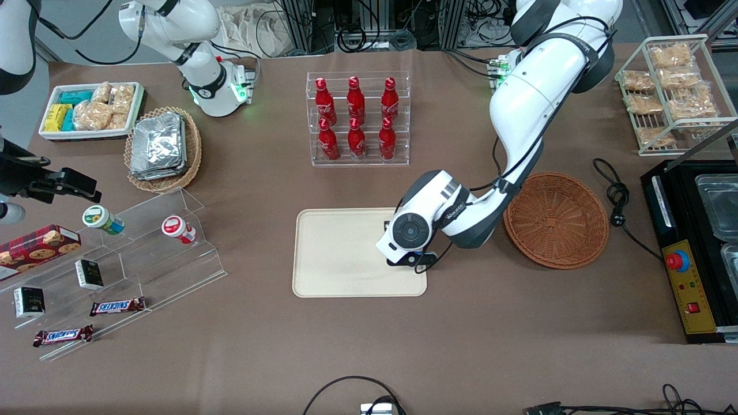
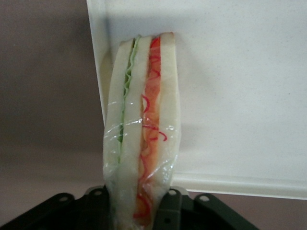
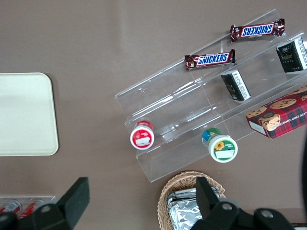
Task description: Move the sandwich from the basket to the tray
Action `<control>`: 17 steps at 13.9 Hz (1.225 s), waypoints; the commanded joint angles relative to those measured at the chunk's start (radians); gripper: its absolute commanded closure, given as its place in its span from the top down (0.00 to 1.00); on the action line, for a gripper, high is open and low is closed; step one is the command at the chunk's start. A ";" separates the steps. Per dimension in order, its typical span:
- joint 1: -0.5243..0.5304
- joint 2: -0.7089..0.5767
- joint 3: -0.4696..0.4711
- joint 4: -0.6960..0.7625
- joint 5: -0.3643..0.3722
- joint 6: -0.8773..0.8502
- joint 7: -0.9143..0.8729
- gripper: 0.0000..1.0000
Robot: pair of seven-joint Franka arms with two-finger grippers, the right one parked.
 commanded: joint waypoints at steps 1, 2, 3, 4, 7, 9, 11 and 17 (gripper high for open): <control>-0.003 -0.026 0.012 -0.007 0.016 -0.015 -0.035 1.00; 0.007 -0.044 0.013 -0.003 0.008 -0.015 -0.036 1.00; 0.020 -0.057 0.015 0.003 0.005 -0.015 -0.042 1.00; 0.046 -0.086 0.014 0.004 -0.001 -0.018 -0.070 1.00; 0.089 -0.204 0.017 -0.025 0.013 -0.086 -0.118 1.00; 0.183 -0.291 0.001 -0.100 0.002 -0.077 -0.102 1.00; 0.285 -0.410 -0.048 -0.255 -0.001 -0.036 -0.066 1.00; 0.617 -0.826 -0.164 -0.690 -0.200 0.112 0.336 1.00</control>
